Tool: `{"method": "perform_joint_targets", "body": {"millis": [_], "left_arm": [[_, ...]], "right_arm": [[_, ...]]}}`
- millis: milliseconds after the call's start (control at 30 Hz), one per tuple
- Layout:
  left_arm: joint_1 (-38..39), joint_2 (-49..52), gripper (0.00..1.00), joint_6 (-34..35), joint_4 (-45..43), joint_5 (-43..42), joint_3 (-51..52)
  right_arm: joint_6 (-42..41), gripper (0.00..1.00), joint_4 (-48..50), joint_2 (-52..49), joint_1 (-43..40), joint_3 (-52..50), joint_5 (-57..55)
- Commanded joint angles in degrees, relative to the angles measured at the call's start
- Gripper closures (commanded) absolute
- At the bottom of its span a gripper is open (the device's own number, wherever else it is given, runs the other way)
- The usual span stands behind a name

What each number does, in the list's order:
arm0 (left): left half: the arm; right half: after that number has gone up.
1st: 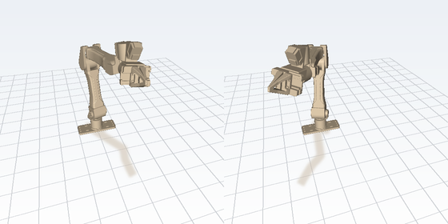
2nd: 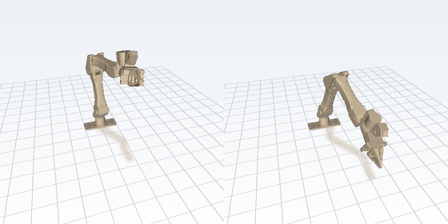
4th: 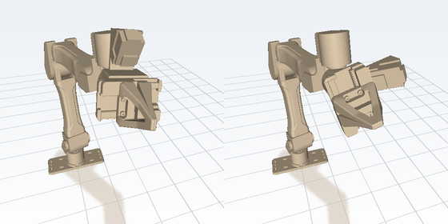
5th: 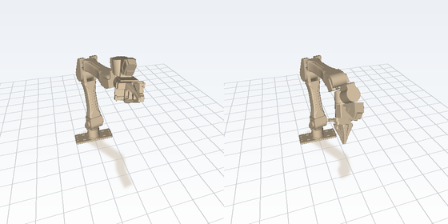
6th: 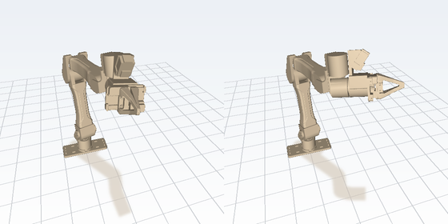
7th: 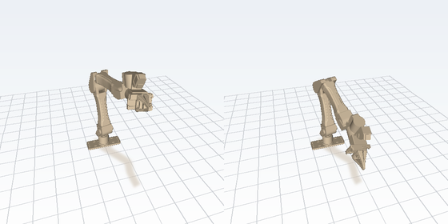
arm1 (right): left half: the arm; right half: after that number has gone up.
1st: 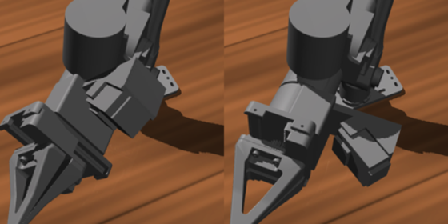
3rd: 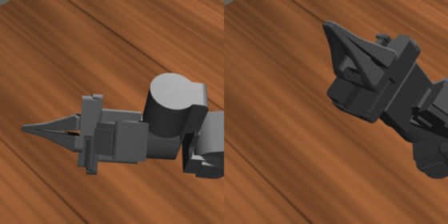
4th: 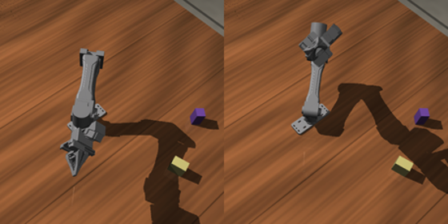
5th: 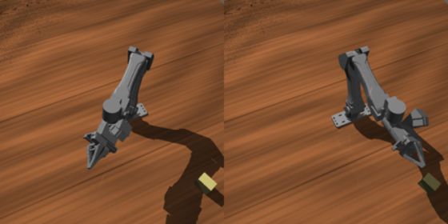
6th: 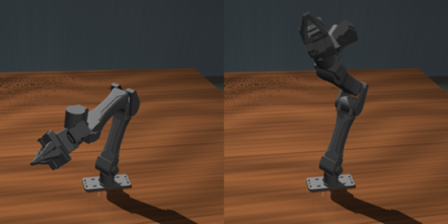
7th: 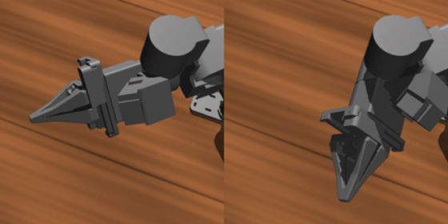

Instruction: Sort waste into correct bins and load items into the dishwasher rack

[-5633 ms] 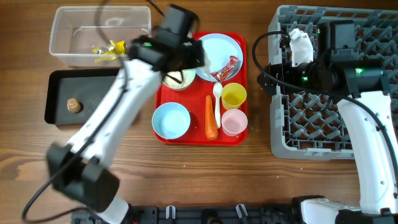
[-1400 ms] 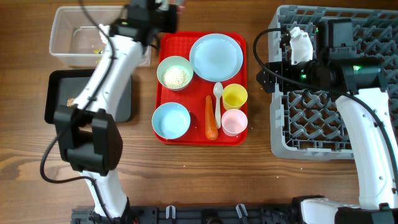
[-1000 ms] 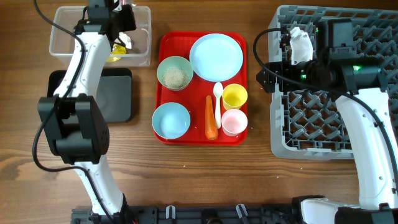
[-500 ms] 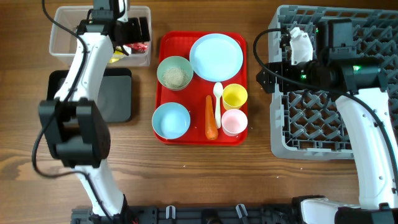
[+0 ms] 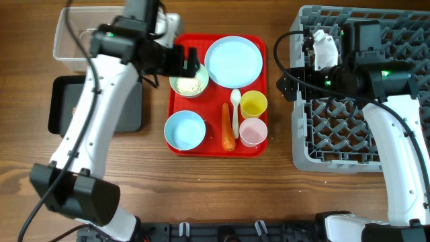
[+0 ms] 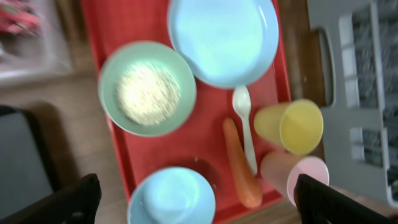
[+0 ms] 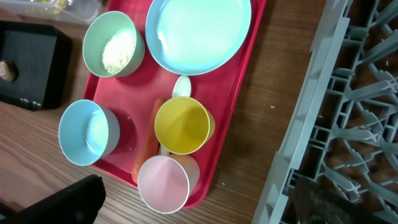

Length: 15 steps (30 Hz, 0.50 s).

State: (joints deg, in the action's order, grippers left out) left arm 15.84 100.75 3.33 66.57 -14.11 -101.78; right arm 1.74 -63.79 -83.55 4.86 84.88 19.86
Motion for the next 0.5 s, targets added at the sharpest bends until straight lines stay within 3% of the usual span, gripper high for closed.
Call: {"method": "perform_joint_targets", "body": {"millis": [0,267,467], "left_arm": [[3.6,0.9,0.0,0.2,0.5,2.6,1.4],[4.8,1.0,0.02,5.0,0.6,3.3,2.4],[8.6,1.0,0.11,12.0,0.0,4.7,8.2]], "right_arm": [[-0.4,0.0,-0.6,-0.7,0.4,-0.3,-0.3],[-0.3,0.0,-1.9,-0.7,0.4,-0.3,-0.6],[-0.4,0.0,0.1,-0.7,0.4,-0.3,-0.6]]}}
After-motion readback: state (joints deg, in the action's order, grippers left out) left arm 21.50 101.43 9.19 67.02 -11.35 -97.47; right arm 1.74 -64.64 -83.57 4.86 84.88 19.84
